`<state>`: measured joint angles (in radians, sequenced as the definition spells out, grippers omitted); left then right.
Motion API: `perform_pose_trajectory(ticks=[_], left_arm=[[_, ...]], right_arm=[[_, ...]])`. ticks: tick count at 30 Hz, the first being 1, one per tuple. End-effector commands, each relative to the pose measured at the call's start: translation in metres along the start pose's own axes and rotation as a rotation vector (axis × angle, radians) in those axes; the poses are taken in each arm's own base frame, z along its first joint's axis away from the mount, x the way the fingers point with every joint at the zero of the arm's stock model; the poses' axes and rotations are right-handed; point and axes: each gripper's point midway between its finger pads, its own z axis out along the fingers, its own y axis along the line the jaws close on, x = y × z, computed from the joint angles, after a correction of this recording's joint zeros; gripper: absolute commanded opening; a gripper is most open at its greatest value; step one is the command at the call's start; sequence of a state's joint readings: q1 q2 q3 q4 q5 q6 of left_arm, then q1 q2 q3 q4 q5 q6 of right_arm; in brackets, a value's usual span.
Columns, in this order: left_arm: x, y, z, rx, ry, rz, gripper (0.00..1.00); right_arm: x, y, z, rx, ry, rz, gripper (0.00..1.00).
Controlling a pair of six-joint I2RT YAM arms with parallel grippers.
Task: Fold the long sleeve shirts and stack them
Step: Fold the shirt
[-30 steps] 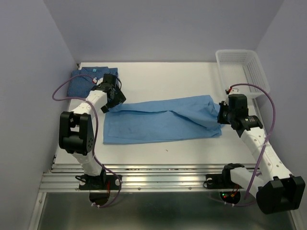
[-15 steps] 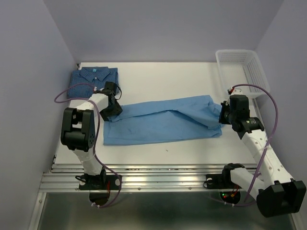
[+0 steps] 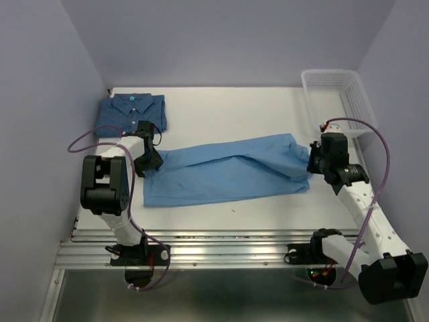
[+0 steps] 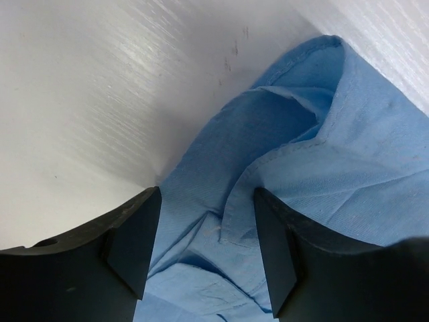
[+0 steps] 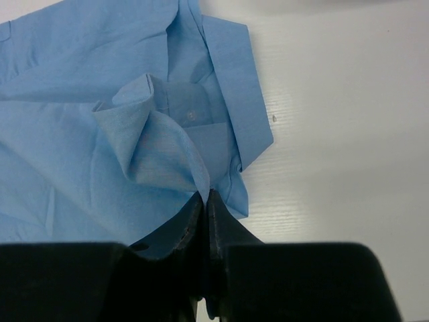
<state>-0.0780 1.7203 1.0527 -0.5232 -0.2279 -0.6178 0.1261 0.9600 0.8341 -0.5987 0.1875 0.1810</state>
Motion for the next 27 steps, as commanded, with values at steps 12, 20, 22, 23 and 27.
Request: perform_pose_trajectory(ticks=[12,20,22,23,27], left_arm=[[-0.055,-0.012,-0.087,0.16,-0.189,0.008,0.99],[-0.082,-0.048,-0.062,0.258,-0.183,0.018,0.99],[-0.083,-0.056,-0.055,0.284,-0.167,0.021,0.96],[-0.084,-0.058,-0.048,0.279,-0.164,0.018,0.91],[-0.089,-0.064,-0.029,0.285,-0.148,0.02,0.69]], right_arm=[[-0.079,0.073,-0.113,-0.513,-0.406,-0.121,1.0],[-0.09,0.13,-0.051,-0.754,-0.321,-0.036,1.0],[-0.094,0.143,-0.014,-0.741,-0.273,-0.035,1.0],[-0.094,0.147,0.0,-0.711,-0.259,-0.038,1.0],[-0.077,0.156,0.064,-0.61,-0.133,-0.049,1.0]])
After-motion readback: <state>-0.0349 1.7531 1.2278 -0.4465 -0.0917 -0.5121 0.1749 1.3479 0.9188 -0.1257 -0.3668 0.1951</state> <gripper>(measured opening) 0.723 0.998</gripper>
